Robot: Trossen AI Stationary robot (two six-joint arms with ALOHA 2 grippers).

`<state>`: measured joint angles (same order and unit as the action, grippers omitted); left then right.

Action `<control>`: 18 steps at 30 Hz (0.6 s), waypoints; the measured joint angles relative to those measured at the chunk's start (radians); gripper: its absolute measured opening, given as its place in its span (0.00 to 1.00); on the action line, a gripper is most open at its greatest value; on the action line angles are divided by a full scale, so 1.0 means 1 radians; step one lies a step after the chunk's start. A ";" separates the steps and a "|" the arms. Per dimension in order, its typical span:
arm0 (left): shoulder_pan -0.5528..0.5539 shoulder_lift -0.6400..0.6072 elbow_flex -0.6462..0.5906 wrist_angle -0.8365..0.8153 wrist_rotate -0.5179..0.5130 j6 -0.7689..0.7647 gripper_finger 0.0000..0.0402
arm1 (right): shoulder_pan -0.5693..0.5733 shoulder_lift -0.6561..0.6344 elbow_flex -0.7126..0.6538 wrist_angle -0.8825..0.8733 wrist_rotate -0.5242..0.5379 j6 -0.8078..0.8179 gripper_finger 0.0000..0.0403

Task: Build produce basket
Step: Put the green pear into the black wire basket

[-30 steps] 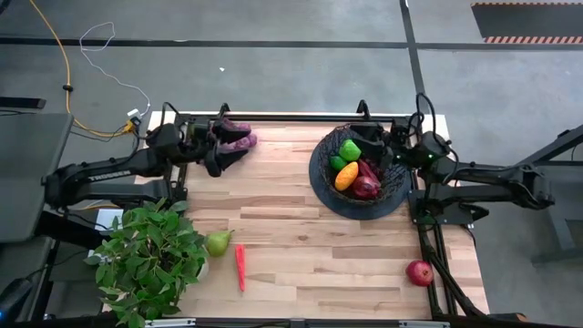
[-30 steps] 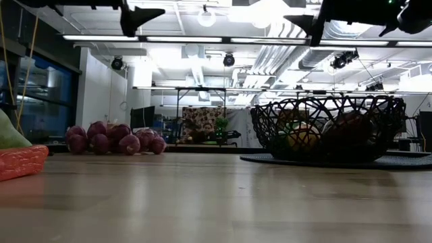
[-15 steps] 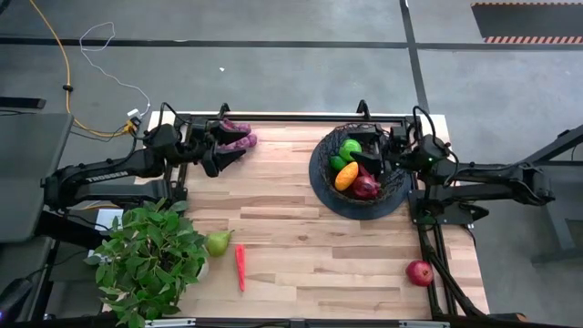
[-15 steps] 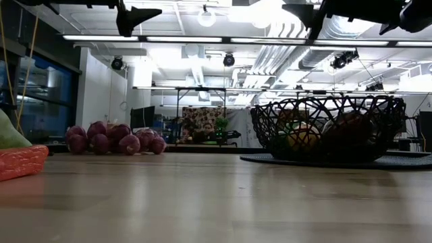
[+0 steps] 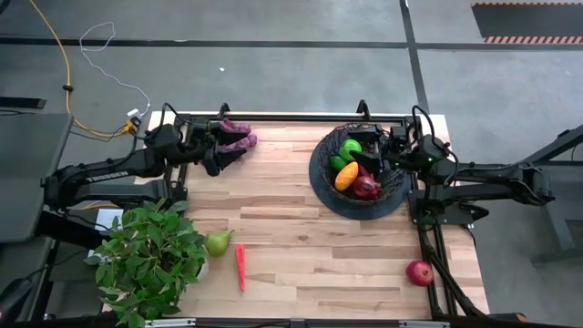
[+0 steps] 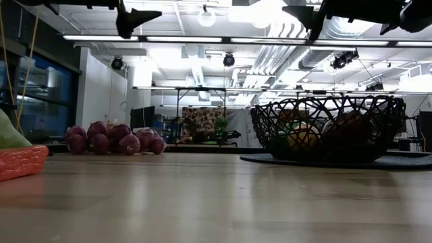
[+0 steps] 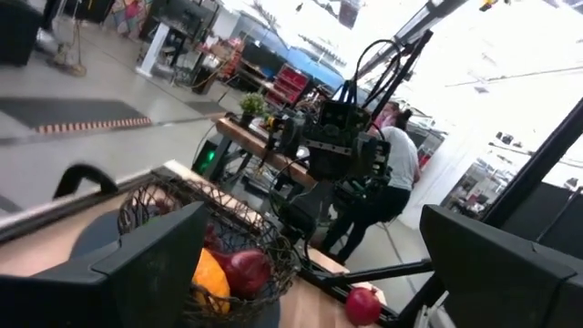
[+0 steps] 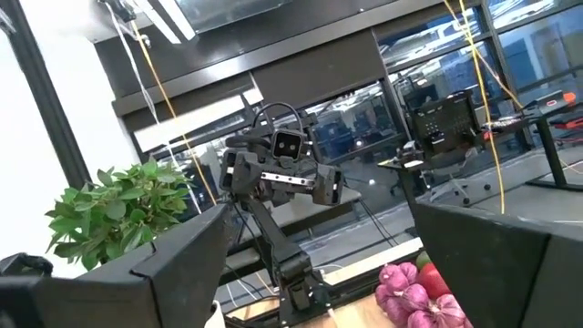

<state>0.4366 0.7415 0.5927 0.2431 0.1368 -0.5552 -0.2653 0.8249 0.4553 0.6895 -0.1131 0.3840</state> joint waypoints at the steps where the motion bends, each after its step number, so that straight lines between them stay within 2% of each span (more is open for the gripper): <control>1: -0.001 0.003 0.000 -0.015 0.000 -0.017 0.97 | 0.000 0.000 0.000 -0.001 0.001 0.000 0.82; 4: -0.026 0.028 0.021 -0.150 0.001 -0.054 0.97 | 0.000 0.000 0.000 -0.002 0.003 0.000 0.82; 13: -0.218 0.250 0.243 -0.951 -0.017 -0.077 0.97 | 0.000 0.000 0.000 -0.042 0.003 0.000 0.82; 18: -0.352 0.382 0.265 -1.103 -0.018 -0.195 0.97 | 0.000 0.000 0.000 -0.076 0.003 0.000 0.82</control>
<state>0.0845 1.1230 0.8574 -0.8603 0.1192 -0.7499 -0.2653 0.8249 0.4553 0.6135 -0.1100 0.3843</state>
